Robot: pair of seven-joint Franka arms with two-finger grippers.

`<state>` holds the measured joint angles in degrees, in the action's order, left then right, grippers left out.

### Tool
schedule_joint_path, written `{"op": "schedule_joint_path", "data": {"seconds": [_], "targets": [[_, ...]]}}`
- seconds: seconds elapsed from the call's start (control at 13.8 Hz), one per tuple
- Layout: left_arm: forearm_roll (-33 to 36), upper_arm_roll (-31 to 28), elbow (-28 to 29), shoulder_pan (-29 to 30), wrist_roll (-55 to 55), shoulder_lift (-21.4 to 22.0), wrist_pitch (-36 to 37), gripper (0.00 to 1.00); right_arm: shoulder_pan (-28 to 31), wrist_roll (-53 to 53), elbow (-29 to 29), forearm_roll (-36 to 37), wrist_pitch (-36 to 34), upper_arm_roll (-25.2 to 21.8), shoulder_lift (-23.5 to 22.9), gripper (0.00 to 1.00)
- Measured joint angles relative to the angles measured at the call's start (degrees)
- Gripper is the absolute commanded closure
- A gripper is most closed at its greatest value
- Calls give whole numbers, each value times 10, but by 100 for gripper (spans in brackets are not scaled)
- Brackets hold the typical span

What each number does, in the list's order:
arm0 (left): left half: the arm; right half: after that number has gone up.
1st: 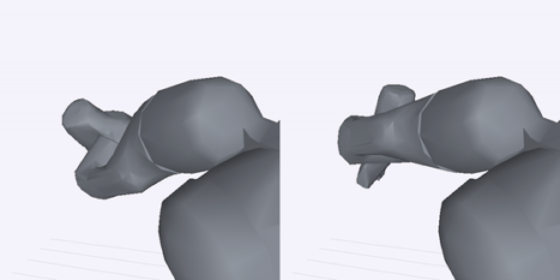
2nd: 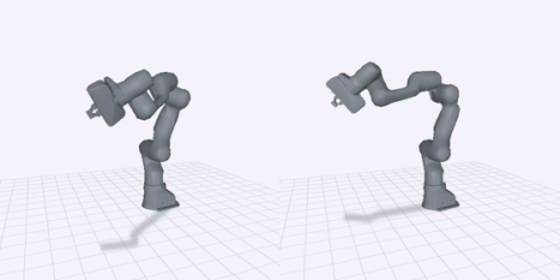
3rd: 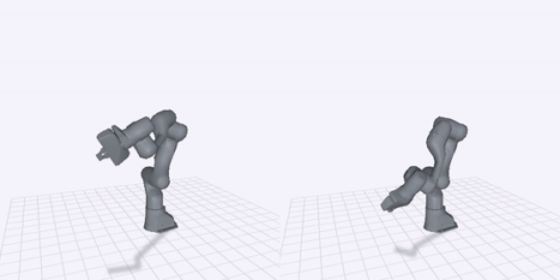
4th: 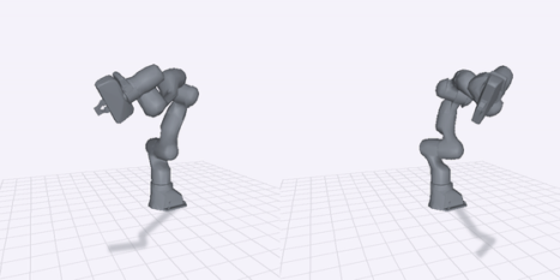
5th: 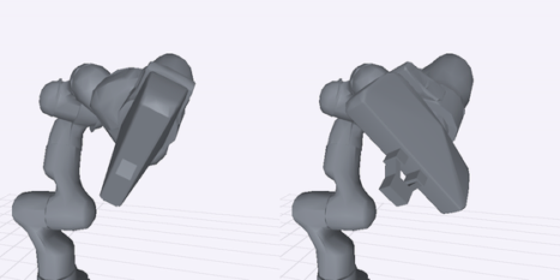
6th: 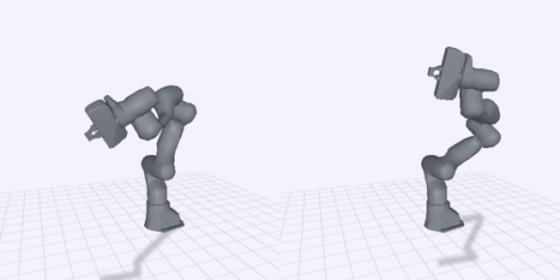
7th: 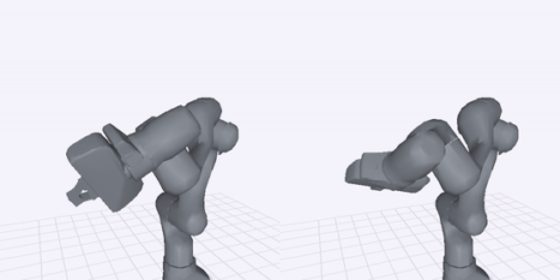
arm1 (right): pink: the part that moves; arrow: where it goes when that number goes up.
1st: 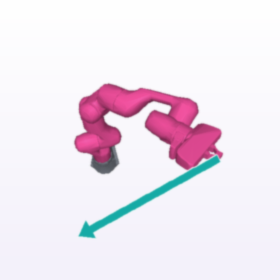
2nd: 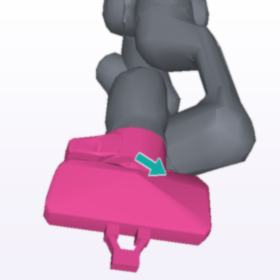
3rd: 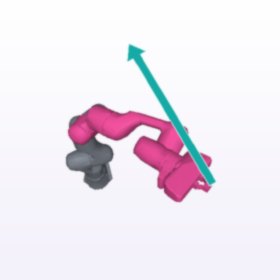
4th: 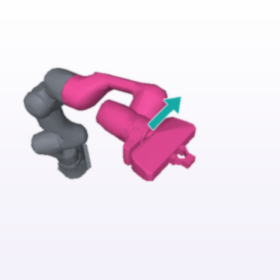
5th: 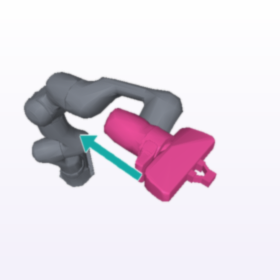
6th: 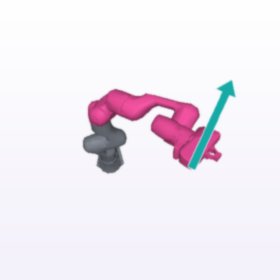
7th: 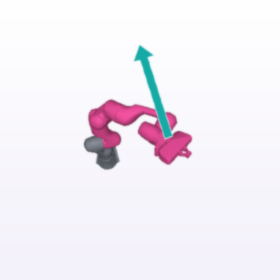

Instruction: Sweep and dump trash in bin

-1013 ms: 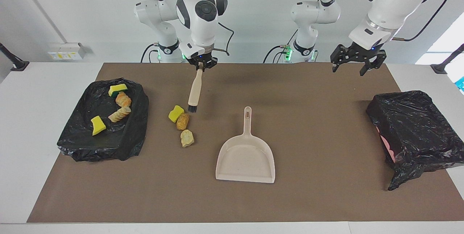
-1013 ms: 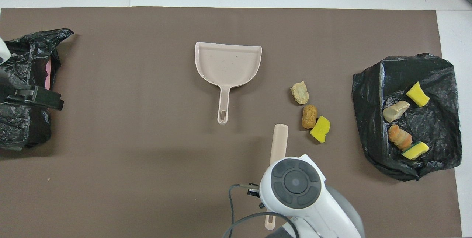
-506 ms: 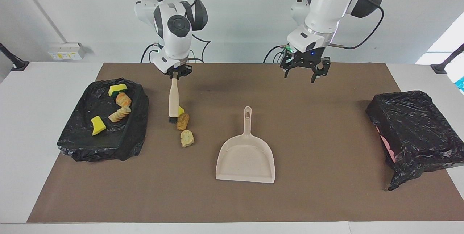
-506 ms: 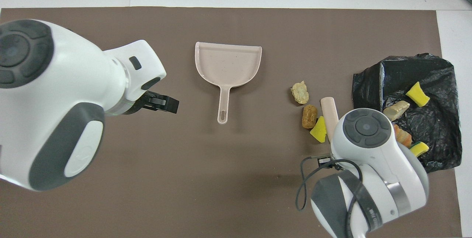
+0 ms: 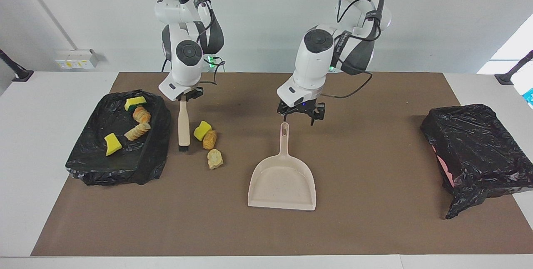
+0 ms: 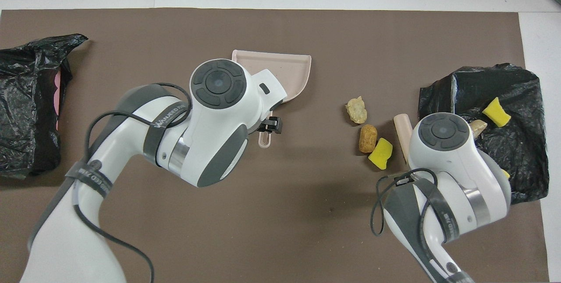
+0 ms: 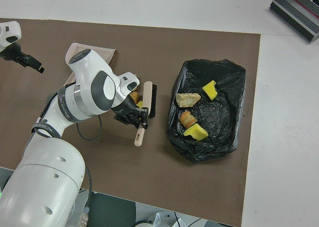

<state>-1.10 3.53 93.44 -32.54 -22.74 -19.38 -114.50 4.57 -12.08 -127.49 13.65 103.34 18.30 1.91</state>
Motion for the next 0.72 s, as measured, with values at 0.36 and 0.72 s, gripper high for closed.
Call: {"op": "schedule_joint_path", "data": {"seconds": [0.36,0.72], "targets": [[6,-1,-4,-11,-18,-21,-20,0,-23,-1,1,-66,3,8,-12,100],[29,-1,-18,-27,-52,-71,-52,0,-48,-21,21,-89,-10,8,-12,100]]}}
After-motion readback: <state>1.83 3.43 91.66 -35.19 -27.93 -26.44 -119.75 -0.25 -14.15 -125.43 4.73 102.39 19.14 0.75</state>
